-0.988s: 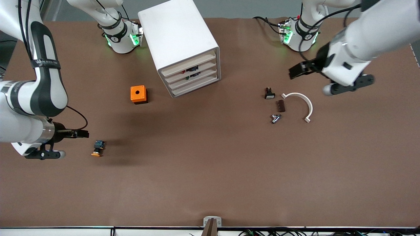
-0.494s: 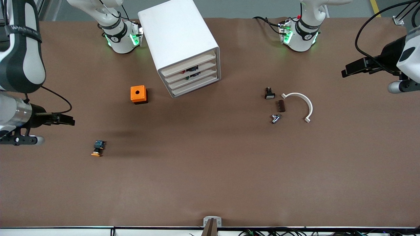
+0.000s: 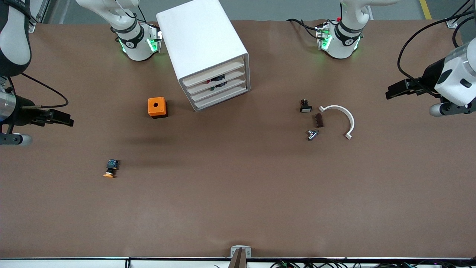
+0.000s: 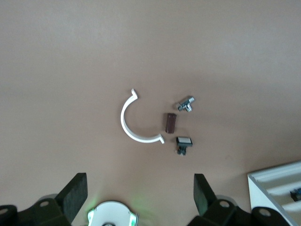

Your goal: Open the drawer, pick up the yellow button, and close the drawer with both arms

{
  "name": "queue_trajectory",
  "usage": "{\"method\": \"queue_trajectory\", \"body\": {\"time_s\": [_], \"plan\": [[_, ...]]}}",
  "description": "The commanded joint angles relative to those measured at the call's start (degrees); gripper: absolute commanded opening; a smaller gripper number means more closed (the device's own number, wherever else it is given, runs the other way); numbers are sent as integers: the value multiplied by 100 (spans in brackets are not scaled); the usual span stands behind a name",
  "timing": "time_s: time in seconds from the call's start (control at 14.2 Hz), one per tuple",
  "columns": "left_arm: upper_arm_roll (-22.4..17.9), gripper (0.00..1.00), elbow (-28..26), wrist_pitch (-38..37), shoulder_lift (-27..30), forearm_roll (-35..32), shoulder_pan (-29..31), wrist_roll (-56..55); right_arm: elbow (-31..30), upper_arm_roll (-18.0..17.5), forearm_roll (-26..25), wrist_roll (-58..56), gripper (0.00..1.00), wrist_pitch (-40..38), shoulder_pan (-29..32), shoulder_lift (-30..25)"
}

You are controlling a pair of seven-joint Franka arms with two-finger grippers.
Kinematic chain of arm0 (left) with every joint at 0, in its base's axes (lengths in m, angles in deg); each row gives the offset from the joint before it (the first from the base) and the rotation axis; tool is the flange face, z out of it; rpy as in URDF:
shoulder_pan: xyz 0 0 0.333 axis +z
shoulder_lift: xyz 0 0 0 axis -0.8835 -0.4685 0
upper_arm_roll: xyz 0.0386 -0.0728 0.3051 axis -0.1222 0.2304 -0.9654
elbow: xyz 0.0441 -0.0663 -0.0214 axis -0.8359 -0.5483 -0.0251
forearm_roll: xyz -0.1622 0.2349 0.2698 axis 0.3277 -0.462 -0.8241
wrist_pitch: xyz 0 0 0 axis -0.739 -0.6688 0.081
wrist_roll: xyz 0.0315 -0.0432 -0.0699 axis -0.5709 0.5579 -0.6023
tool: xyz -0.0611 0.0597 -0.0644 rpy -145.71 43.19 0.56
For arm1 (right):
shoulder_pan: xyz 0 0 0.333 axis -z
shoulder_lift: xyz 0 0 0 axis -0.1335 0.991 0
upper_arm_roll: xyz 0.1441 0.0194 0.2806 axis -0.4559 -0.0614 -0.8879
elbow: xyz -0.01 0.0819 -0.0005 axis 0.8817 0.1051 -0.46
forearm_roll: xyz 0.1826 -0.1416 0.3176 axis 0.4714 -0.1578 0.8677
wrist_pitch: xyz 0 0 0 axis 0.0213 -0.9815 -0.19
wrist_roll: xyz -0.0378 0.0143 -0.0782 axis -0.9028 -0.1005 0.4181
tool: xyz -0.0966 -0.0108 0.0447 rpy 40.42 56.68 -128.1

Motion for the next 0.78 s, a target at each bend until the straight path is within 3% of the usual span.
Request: {"method": "queue_trajectory", "body": {"time_s": [0.0,0.42,0.71], "plan": [[7,99,-1130,746,839,-132,82,222,308,-45,-56,93,100,-345,6,-30],[59,99,-816,1098,743,-378,74,231,511,-28,-65,102,100,-671,7,-30],[59,99,-254,1494,322,-528,65,222,511,-45,-65,120,100,-662,6,-30]]}}
